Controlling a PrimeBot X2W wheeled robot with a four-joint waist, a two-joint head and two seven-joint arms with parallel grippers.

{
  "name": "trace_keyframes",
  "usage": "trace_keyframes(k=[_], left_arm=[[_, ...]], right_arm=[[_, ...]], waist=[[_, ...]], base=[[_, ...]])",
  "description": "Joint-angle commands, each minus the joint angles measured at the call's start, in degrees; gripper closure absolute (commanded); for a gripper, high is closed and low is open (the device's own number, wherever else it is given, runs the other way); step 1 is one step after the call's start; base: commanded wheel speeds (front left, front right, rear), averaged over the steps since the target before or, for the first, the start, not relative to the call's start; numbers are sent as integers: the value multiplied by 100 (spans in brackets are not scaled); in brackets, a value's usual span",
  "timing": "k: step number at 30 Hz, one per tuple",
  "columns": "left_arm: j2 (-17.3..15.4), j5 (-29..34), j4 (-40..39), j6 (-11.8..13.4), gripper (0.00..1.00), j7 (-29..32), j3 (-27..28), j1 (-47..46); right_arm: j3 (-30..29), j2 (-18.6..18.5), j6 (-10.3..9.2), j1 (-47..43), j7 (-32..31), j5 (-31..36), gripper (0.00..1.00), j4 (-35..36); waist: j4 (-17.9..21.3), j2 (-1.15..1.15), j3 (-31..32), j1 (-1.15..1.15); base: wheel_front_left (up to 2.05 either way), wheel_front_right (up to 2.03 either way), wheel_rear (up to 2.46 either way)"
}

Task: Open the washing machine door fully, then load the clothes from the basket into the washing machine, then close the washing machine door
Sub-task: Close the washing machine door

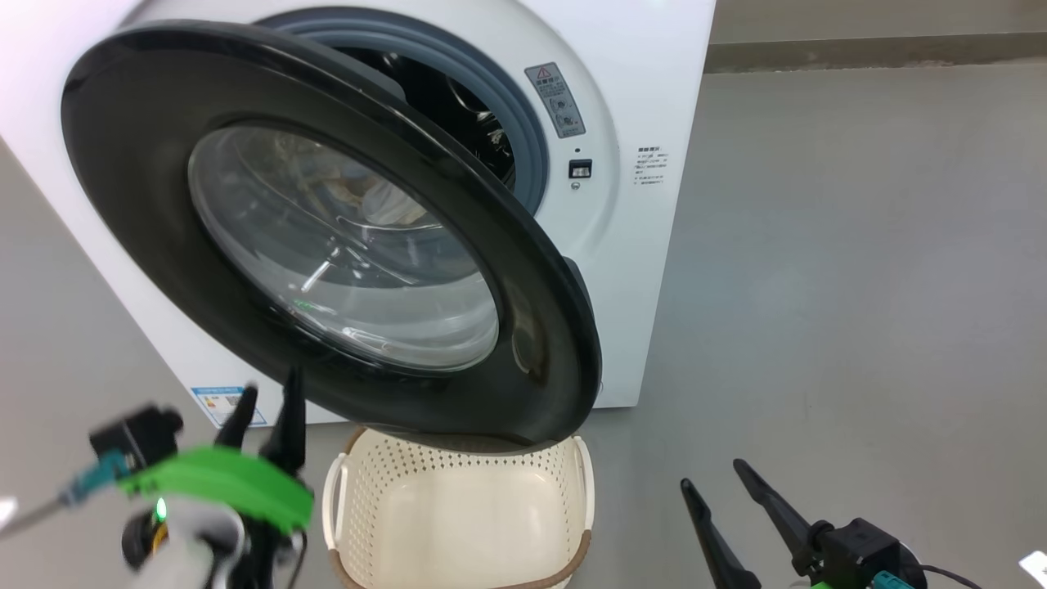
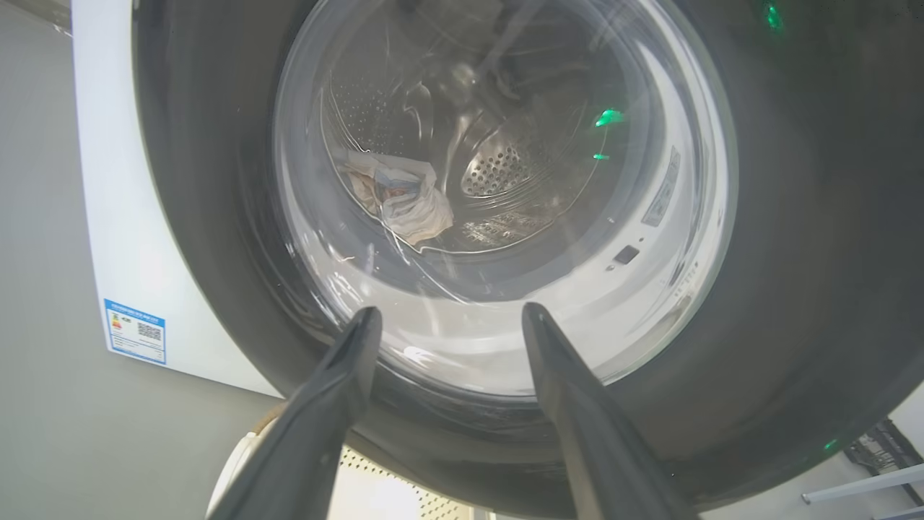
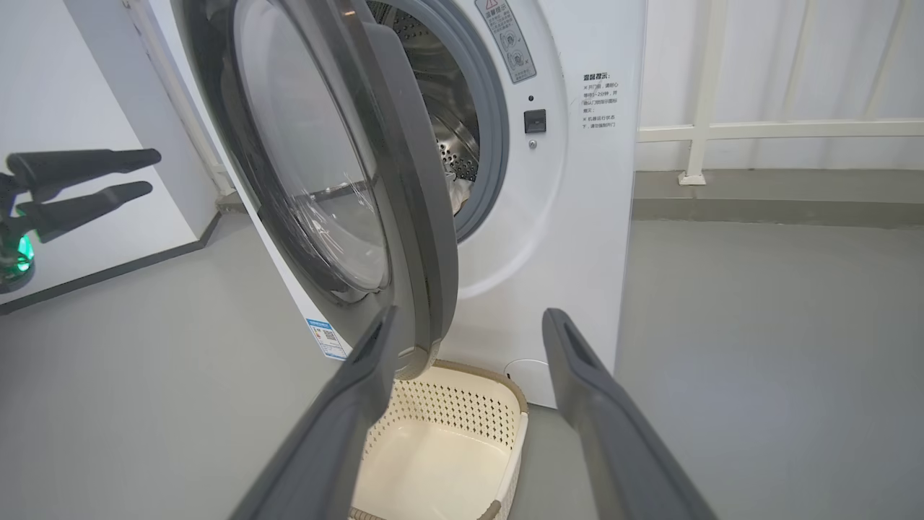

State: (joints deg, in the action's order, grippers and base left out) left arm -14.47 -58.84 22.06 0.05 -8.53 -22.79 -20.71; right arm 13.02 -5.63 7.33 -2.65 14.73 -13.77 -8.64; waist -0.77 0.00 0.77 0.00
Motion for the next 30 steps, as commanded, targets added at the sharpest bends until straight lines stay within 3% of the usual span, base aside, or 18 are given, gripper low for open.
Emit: trace_keyframes(k=[1,2,5,9,14,23,30], left_arm=[[-215,261,-283,163,0,-296,143,213],[-215,261,-283,163,0,-296,143,213],[-253,714,-445,512,0,-560,202,664],[-67,1104,-714,714,0,-639,442,1307],[215,2450,-1326,865,0,-644,1245,2072],[926,3600,-1518,337,0,-646,2064,3016],[1117,3888,-1553,23,0,-646,2513,3119]], right_arm=[[64,-8,16,52,27,39,0,175],[64,-8,16,52,27,39,0,175],[23,-17,16,35,27,53,0,203],[-50,-36,16,31,27,94,0,231],[-221,-26,16,12,27,169,0,278],[-693,-2,16,-56,27,268,0,318],[-886,16,16,-103,27,312,0,359]], waist=[[-18,0,-1,0],[-18,0,-1,0],[-27,0,-18,0],[-10,0,-23,0],[-4,0,-3,0],[-93,0,85,0],[-194,0,156,0]], base=[[0,0,0],[0,0,0],[0,0,0],[0,0,0],[0,0,0],[0,0,0],[0,0,0]])
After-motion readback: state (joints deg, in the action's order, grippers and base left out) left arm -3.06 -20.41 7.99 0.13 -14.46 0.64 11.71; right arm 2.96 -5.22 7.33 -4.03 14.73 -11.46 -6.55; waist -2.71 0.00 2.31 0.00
